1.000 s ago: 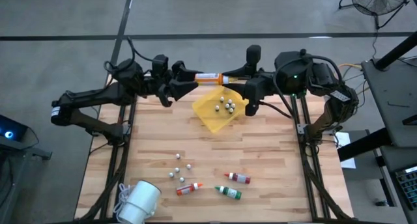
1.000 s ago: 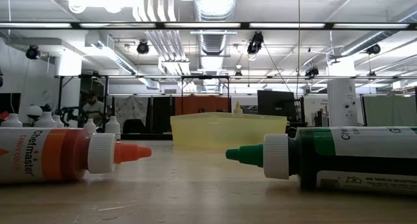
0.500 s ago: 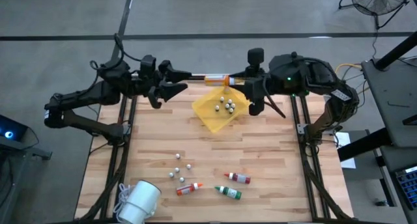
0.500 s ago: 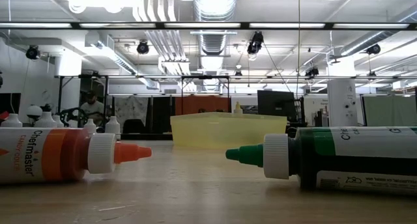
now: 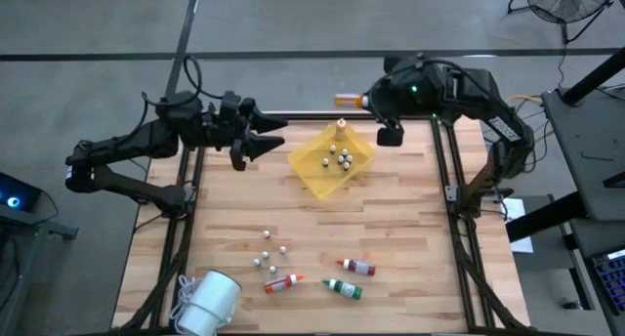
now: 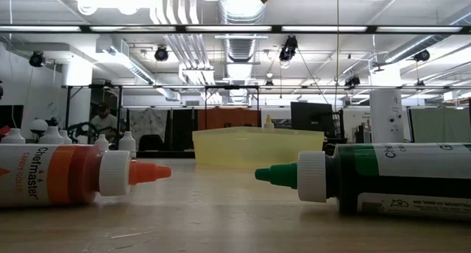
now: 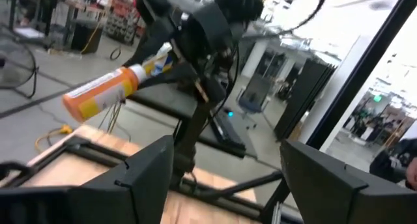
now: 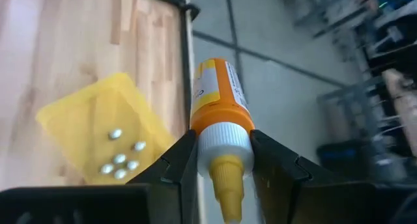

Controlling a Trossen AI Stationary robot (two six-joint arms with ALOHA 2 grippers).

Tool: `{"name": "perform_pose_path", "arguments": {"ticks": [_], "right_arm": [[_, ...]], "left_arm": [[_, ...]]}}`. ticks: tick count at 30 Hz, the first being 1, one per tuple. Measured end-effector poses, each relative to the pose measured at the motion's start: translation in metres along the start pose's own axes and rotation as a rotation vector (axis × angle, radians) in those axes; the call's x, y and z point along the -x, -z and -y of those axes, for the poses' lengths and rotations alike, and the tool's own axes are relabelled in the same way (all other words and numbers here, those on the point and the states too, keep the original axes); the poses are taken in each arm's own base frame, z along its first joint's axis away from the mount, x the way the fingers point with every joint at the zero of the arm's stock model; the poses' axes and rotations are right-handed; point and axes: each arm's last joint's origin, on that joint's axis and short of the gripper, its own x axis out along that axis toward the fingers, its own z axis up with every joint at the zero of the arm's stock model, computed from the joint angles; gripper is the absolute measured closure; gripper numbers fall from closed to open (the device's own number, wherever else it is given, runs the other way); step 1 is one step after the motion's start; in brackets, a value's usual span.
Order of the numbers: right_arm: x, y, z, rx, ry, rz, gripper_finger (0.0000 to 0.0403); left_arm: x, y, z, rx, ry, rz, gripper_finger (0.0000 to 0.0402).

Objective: Pick & Place food coloring
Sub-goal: Put the large yellow food coloring bottle into the yellow bin

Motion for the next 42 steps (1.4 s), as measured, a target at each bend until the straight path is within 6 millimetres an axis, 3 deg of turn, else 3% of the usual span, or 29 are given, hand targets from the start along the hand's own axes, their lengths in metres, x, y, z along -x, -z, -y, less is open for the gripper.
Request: {"name": "perform_pose_path", "arguments": {"ticks": [4, 8, 16, 22, 29, 42], "right_arm": [[-0.009, 0.010, 0.008, -0.065, -0.072, -0.031, 0.0296], [-0.018, 0.018, 0.012, -0.084, -0.103, -0.088, 0.0296], [-0.044, 0.034, -0.003, -0.057, -0.204, -0.255, 0.0296], [-0.067, 0.042, -0.015, -0.084, -0.288, -0.319, 0.0296], [-0.093, 0.060, -0.017, -0.126, -0.307, -0.412, 0.0296], [-0.151, 0.096, -0.004, -0.233, -0.351, -0.562, 0.0296]], "left_arm": [[0.000, 0.002, -0.001, -0.003, -0.009, -0.023, 0.0166], [0.001, 0.002, -0.001, -0.029, -0.011, -0.026, 0.0209], [0.010, 0.011, -0.003, -0.088, -0.053, -0.144, 0.0331], [0.019, 0.019, -0.006, -0.129, -0.101, -0.244, 0.0394], [0.028, 0.026, -0.012, -0.173, -0.252, -0.315, 0.0401], [0.031, 0.028, -0.013, -0.204, -0.264, -0.343, 0.0401]]}}
